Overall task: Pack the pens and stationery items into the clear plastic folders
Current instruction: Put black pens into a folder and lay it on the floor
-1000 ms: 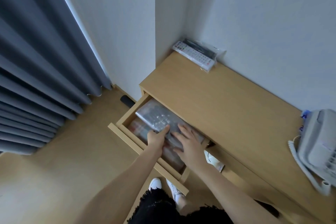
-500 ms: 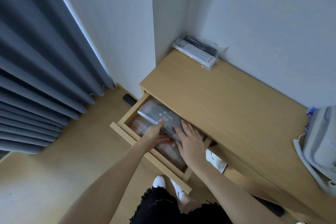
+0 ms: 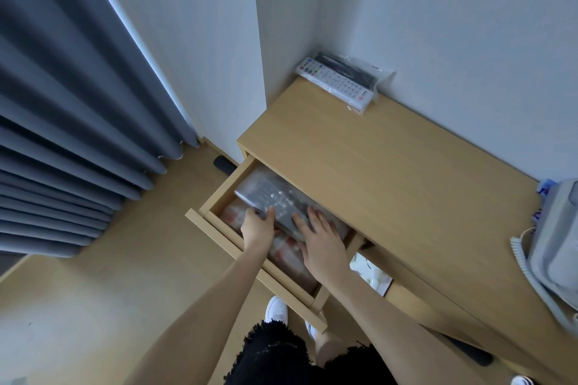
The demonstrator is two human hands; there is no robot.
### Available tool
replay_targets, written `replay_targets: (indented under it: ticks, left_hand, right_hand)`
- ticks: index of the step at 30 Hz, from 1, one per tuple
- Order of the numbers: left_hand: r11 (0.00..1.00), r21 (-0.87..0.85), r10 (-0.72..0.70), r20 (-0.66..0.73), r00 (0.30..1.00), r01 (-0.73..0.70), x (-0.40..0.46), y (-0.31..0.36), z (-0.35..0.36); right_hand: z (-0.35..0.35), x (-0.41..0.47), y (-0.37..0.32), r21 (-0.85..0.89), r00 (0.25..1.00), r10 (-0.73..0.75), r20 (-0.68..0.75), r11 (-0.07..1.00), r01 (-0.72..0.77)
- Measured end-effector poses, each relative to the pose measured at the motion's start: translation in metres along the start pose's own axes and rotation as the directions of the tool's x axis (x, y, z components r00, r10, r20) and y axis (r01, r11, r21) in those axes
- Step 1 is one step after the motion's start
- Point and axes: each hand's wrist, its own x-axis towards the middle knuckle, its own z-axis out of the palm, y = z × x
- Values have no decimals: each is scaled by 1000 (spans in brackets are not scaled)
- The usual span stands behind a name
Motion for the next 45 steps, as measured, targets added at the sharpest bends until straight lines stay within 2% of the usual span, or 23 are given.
replay_targets:
  ticks: [4, 6, 7, 9, 11, 13, 14, 17, 20, 26, 30, 34, 37, 40, 45]
  left_hand:
    - [993, 94, 72, -33, 997, -69, -4, 4, -1]
    - [969, 182, 183, -77, 980, -167, -10, 8, -8]
    - [922, 300, 284, -93, 954, -245, -11, 8, -13]
    - [715, 565, 516, -30, 856, -412, -6, 7, -24]
    - [436, 707, 642, 189, 743, -557, 3, 10, -33]
    - [183, 736, 610, 434, 663, -651, 9, 15, -36]
    - [96, 735, 557, 519, 648, -671, 12, 17, -37]
    - [-38, 742, 412, 622, 666, -670, 22, 15, -40]
    - [-129, 741, 362, 654, 664, -659, 27, 5, -43]
    - [-131, 749, 319, 652, 687, -650, 30, 9, -35]
    - [-85, 753, 314, 641, 700, -652, 33, 17, -28]
    - [-50, 753, 407, 615, 675, -656, 28, 15, -23]
    - [76, 718, 536, 556, 635, -692, 22, 8, -25]
    - [199, 681, 612, 475, 632, -704, 18, 5, -28]
    - [192, 671, 654, 457, 603, -716, 11, 3, -33]
  right_hand:
    - [-5, 3, 5, 29, 1000, -1, -29, 1000, 2]
    - [-6, 2, 6, 41, 998, -8, -63, 999, 10]
    - [-7, 1, 6, 53, 997, -11, -80, 998, 15]
    - [-6, -1, 7, 72, 993, -16, -116, 997, 24]
    - [-4, -2, 7, 53, 989, -34, -142, 998, 42]
    - [-2, -2, 7, 34, 986, -52, -158, 998, 58]
    - [-1, -1, 7, 34, 985, -55, -161, 998, 61]
    - [4, -2, 9, 27, 986, -62, -157, 997, 67]
    - [10, -3, 12, -4, 986, -92, -138, 996, 92]
    - [16, 6, 19, 2, 991, -93, -100, 996, 94]
    - [10, 11, 23, 21, 994, -61, -88, 998, 63]
    - [3, 12, 21, -1, 996, -27, -86, 1000, 27]
    - [0, 9, 18, 15, 992, -8, -126, 1000, 10]
    - [3, 7, 16, 11, 986, -16, -165, 1000, 18]
    - [9, 1, 14, -20, 942, -85, -323, 996, 83]
